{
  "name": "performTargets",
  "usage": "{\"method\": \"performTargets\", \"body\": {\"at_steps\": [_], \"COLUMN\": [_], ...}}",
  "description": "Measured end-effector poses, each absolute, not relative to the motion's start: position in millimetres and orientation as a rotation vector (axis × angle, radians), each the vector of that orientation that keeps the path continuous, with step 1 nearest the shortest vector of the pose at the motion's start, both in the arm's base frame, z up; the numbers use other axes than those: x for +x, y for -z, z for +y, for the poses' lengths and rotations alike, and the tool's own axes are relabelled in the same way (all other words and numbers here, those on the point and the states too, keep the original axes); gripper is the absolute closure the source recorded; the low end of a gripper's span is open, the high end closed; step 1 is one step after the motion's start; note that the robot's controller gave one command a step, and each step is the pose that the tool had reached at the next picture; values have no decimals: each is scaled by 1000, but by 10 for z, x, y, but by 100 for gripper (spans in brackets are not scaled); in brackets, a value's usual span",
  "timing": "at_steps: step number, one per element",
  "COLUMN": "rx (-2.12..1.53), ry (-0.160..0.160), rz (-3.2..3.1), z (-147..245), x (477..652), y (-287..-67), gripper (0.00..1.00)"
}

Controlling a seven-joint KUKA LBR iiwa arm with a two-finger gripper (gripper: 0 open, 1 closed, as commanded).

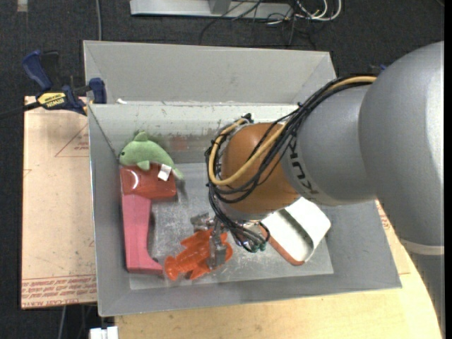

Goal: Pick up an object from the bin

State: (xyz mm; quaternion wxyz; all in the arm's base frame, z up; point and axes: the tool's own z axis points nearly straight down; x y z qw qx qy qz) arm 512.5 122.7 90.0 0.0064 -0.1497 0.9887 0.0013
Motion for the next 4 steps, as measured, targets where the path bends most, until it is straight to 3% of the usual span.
{"method": "performTargets", "body": {"at_steps": [1, 2, 4], "rx": [-457, -477, -452], "ry": [-3, -9, -11], "rz": [3106, 3088, 3088], "z": [1356, 1066, 1121], "x": [5052, 5382, 5343], "y": [-1657, -731, -784], "gripper": [100, 100, 100]}}
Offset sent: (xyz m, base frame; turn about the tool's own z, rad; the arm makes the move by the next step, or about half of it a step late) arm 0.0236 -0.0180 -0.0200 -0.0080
